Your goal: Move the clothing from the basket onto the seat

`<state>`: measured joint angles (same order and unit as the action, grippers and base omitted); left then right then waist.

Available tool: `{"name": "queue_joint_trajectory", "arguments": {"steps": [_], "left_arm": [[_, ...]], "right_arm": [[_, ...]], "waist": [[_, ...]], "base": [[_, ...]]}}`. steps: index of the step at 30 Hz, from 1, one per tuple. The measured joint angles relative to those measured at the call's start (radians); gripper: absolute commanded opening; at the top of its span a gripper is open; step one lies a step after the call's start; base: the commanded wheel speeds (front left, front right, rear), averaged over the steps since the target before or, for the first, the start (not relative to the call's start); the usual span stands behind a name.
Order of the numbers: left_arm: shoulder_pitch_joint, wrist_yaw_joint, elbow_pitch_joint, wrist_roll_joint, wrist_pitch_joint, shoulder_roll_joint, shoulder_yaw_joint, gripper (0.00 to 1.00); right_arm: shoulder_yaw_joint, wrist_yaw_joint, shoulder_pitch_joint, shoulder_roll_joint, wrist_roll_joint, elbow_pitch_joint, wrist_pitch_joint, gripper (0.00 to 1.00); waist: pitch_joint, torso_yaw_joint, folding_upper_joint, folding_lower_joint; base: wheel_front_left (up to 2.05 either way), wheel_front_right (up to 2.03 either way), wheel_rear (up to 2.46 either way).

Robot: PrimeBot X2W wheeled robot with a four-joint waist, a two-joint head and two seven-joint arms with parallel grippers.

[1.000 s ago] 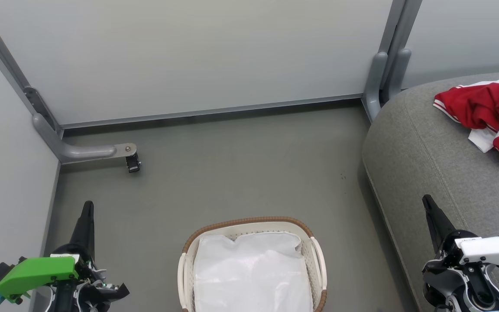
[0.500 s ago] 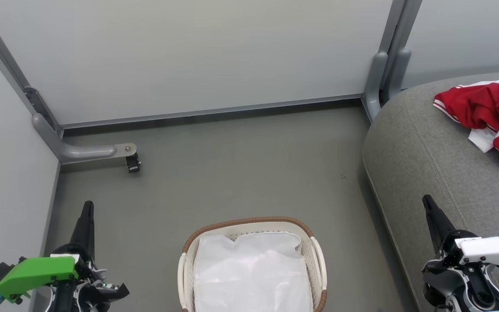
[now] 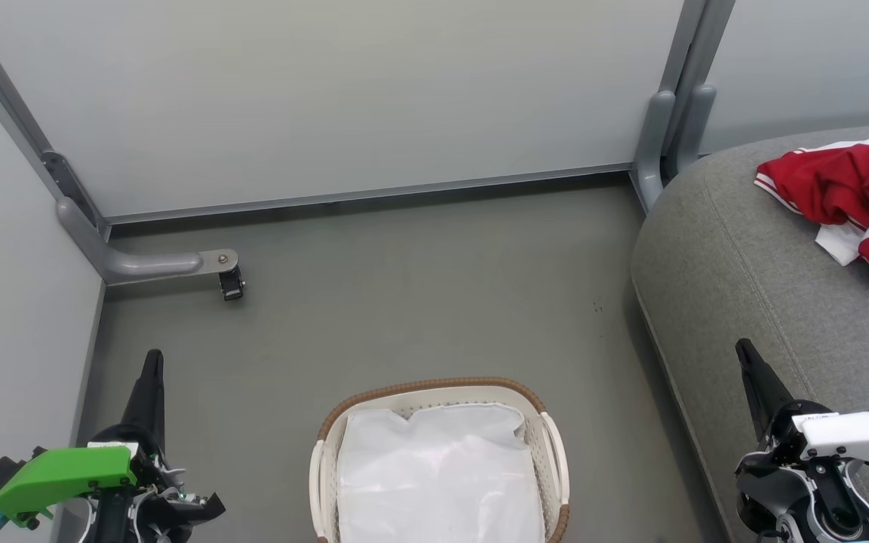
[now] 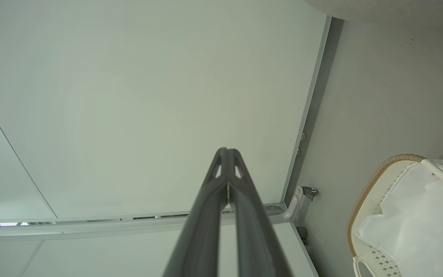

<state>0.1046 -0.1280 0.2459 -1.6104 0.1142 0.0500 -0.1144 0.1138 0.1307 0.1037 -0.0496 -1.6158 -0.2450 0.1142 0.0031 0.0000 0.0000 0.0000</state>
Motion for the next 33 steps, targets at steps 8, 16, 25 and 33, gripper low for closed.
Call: {"name": "queue_joint_trajectory", "arguments": {"steps": [8,16,25,33], "left_arm": [[0.0,0.0,0.0,0.0,0.0,0.0,0.0,0.0],[0.0,0.0,0.0,0.0,0.0,0.0,0.0,0.0],[0.0,0.0,0.0,0.0,0.0,0.0,0.0,0.0],[0.0,0.0,0.0,0.0,0.0,0.0,0.0,0.0]], "right_arm": [[0.0,0.0,0.0,0.0,0.001,0.0,0.0,0.0],[0.0,0.0,0.0,0.0,0.001,0.0,0.0,0.0],[0.0,0.0,0.0,0.0,0.001,0.0,0.0,0.0],[0.001,0.0,0.0,0.0,0.001,0.0,0.0,0.0]], "waist": [[0.0,0.0,0.0,0.0],[0.0,0.0,0.0,0.0],[0.0,0.0,0.0,0.0],[0.0,0.0,0.0,0.0]], "base": [[0.0,0.0,0.0],[0.0,0.0,0.0],[0.0,0.0,0.0],[0.0,0.0,0.0]]}}
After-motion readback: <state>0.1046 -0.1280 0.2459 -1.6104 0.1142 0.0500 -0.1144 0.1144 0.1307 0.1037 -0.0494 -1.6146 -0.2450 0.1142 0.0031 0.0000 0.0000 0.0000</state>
